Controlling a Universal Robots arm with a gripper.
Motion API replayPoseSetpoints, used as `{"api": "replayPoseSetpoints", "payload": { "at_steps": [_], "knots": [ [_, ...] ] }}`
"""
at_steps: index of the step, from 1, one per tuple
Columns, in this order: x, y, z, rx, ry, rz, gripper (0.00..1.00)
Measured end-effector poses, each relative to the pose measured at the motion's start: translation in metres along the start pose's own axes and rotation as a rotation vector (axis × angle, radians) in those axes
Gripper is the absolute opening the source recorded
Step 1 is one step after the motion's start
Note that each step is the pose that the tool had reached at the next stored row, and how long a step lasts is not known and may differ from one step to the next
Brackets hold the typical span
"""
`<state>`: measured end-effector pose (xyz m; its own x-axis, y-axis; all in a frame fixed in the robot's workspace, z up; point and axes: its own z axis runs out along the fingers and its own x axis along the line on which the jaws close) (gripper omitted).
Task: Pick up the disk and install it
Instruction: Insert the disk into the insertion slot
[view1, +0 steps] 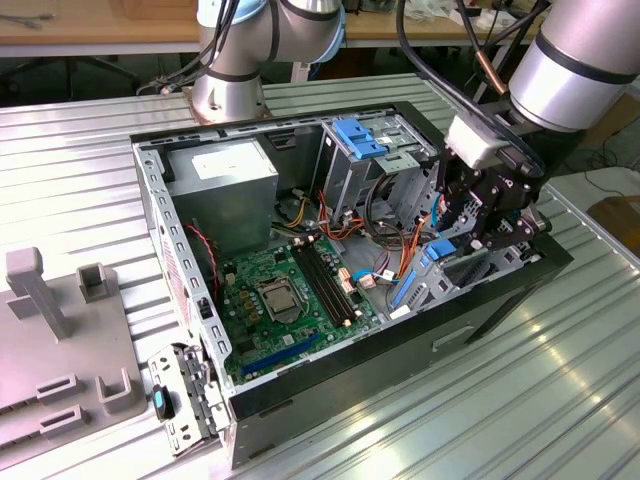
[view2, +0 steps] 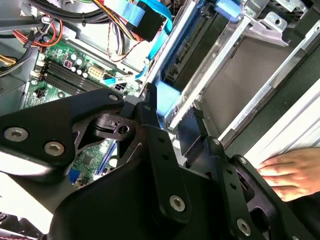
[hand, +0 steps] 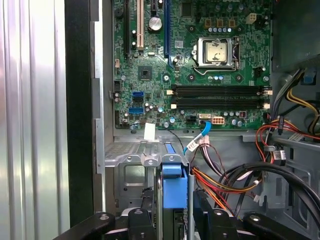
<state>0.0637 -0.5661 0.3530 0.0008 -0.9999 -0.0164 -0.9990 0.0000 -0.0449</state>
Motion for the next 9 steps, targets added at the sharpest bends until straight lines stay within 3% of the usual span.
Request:
{"api": "replayPoseSetpoints", "payload": {
  "at_steps": [6, 9],
  "knots": [
    [0.0, 0.0001, 0.0004, 0.0, 0.0001, 0.0, 0.44],
    [0.0, 0.0, 0.0005, 0.0, 0.0001, 0.0, 0.36]
  ]
}}
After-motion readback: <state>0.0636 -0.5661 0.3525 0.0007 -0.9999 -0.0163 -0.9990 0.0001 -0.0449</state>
